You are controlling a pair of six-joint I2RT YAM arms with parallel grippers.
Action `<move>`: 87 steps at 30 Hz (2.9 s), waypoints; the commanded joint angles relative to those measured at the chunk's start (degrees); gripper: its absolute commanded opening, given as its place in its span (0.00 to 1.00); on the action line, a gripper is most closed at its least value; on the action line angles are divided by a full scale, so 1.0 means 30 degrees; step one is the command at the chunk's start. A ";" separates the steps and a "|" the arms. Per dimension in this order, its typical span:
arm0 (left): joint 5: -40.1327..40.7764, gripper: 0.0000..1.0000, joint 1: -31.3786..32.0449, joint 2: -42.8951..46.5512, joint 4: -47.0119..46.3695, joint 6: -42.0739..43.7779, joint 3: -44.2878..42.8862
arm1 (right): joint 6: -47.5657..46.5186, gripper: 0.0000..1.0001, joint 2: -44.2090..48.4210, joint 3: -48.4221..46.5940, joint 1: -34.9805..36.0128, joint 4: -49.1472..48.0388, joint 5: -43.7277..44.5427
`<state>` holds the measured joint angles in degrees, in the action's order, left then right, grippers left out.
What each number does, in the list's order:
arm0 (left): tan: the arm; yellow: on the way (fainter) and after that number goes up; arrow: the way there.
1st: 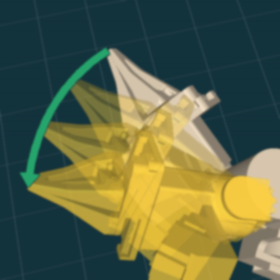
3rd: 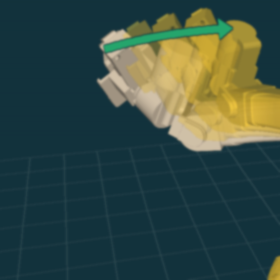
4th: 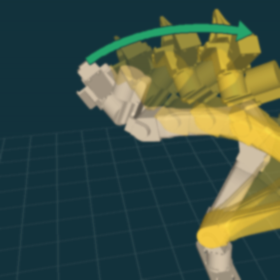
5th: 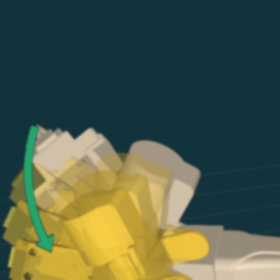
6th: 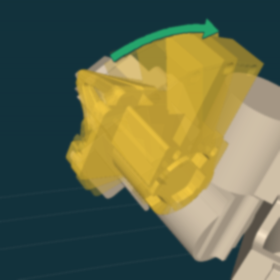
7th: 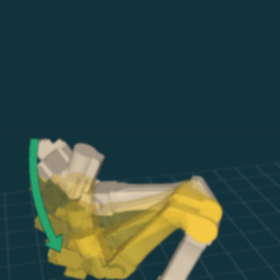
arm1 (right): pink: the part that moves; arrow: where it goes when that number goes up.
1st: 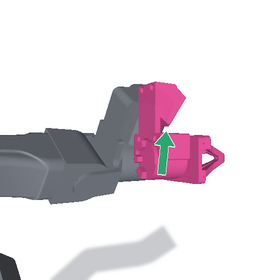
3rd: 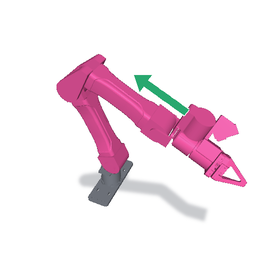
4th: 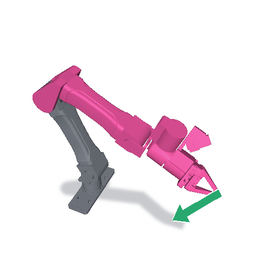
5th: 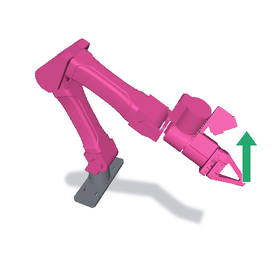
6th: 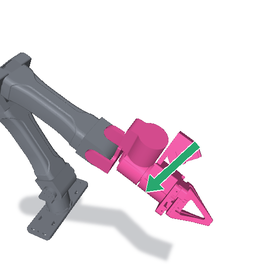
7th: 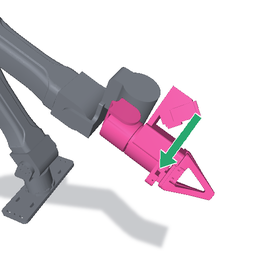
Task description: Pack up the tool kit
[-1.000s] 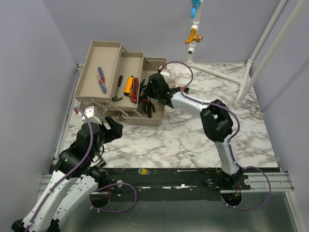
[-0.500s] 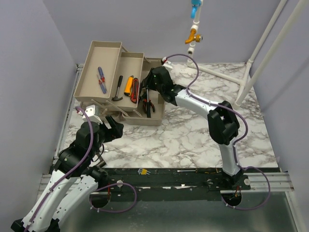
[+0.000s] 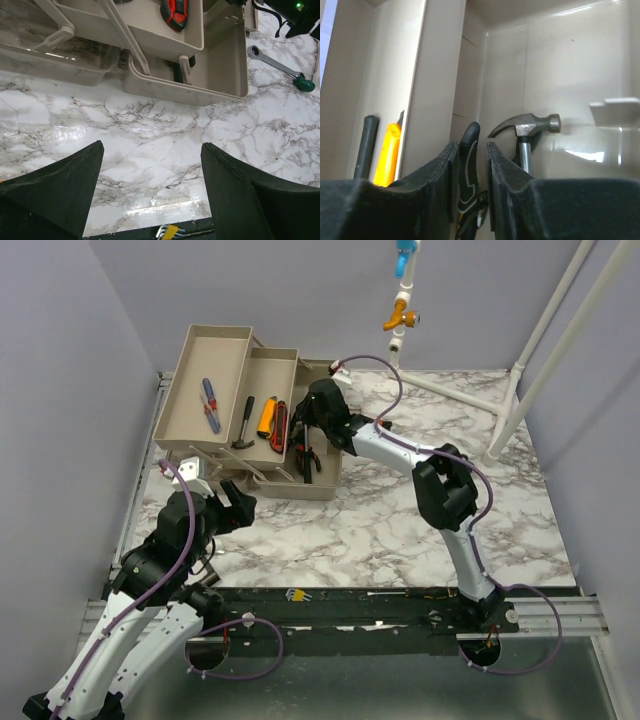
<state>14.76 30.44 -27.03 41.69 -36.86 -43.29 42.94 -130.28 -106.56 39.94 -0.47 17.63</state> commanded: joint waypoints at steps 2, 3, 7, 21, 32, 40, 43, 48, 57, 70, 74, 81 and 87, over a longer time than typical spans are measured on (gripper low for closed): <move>-0.0225 0.81 -0.0067 0.0217 -0.0026 0.0307 -0.0263 | -0.0754 0.25 0.1921 0.3218 -0.0084 0.2307 0.2340; -0.0221 0.81 -0.0069 0.0268 -0.0054 0.0280 -0.0232 | -0.0977 0.22 0.2396 0.3712 -0.0123 0.2275 0.2394; -0.0442 0.81 -0.0067 0.0390 -0.0296 0.0062 0.0036 | -0.1395 0.10 0.3846 0.5841 -0.0135 0.2007 0.2744; -0.1363 0.80 -0.0067 0.0386 0.0300 0.0020 -0.0090 | -0.2594 0.44 0.6774 0.6901 -0.0177 0.1711 0.1034; -0.1718 0.82 -0.0067 -0.2533 0.3359 0.1761 -0.2807 | -0.6096 0.73 1.3283 1.2834 -0.0176 0.2282 -0.1987; -0.0828 0.84 -0.0067 -0.2560 0.2849 0.0330 -0.1087 | -0.6135 0.83 1.8189 1.7049 -0.0167 0.4177 0.0586; -0.0761 0.84 -0.0071 -0.3010 0.2507 -0.0521 -0.0840 | -0.5570 0.88 1.8137 1.7409 -0.0410 0.4892 0.3595; -0.1461 0.84 -0.0067 -0.3117 0.1607 -0.0923 -0.0219 | -0.3986 0.89 1.6057 1.6607 -0.4000 0.5691 0.2365; -0.2214 0.84 -0.0067 -0.2676 0.0913 -0.0309 0.0102 | -0.4059 0.92 0.8478 1.0263 -0.7188 0.4630 -0.1375; -0.2288 0.84 -0.0068 -0.2502 0.0542 -0.0021 0.0337 | -0.4692 0.93 -0.1083 -0.1152 -0.7869 0.8620 -0.2786; -0.2226 0.85 -0.0067 -0.2530 0.0487 0.0088 0.0425 | -0.5466 0.93 -0.1730 -0.1265 -0.7865 0.8434 -0.3291; -0.2080 0.85 -0.0067 -0.2619 0.0454 0.0191 0.0368 | -0.6439 0.93 -0.2576 -0.1707 -0.7842 0.8838 -0.3686; -0.2021 0.85 -0.0067 -0.2650 0.0372 0.0414 0.0221 | -0.7637 0.93 -0.3551 -0.2982 -0.7469 1.0219 -0.3011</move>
<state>9.32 30.44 -34.94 43.81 -36.67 -42.39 23.79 -136.38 -111.85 16.84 24.60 8.01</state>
